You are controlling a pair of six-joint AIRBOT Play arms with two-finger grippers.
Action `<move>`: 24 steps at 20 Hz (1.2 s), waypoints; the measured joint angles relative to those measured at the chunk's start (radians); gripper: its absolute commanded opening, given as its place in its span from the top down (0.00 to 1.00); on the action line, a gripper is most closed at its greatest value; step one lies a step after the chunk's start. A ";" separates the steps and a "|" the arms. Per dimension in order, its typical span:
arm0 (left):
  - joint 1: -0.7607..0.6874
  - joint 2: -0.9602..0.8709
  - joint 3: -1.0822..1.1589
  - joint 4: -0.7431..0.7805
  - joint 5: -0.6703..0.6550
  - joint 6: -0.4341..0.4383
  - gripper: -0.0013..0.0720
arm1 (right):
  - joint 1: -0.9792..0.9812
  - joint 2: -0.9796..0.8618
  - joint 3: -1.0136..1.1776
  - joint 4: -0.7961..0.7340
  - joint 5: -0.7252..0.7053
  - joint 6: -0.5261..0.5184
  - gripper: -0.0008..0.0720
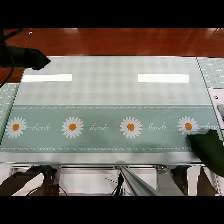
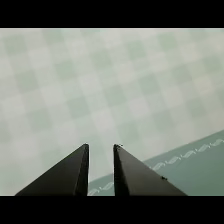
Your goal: Fold the shirts.
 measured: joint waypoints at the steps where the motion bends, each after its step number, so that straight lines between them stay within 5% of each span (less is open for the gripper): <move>1: 0.000 0.000 0.000 0.000 0.032 0.003 0.69 | -0.004 0.003 -0.015 -0.031 0.008 0.000 0.53; 2: 0.000 0.000 0.000 0.000 0.057 0.005 0.69 | -0.007 0.004 -0.032 -0.068 0.011 -0.003 0.47; 7: 0.000 0.000 0.000 0.002 0.137 0.010 0.67 | -0.012 0.008 -0.089 -0.229 -0.041 -0.006 0.51; 9: 0.000 0.000 0.000 0.002 0.145 0.012 0.34 | -0.012 0.008 -0.083 -0.214 -0.128 -0.006 0.52; 12: -0.004 -0.001 0.000 0.001 0.144 0.011 0.27 | -0.012 0.008 -0.049 0.038 -0.355 -0.039 0.46; 16: -0.057 -0.010 0.000 0.045 0.078 -0.041 0.27 | 0.001 -0.018 -0.028 0.637 -0.584 -0.236 0.46; 18: -0.118 -0.021 0.000 0.129 0.021 -0.116 0.12 | 0.068 -0.046 -0.024 0.816 -0.636 -0.298 0.32; 21: -0.220 -0.047 0.000 0.229 -0.061 -0.241 0.06 | 0.303 -0.101 -0.022 0.821 -0.656 -0.344 0.30; 24: -0.291 -0.077 -0.002 0.290 -0.135 -0.348 0.06 | 0.610 -0.158 -0.021 0.638 -0.650 -0.316 0.30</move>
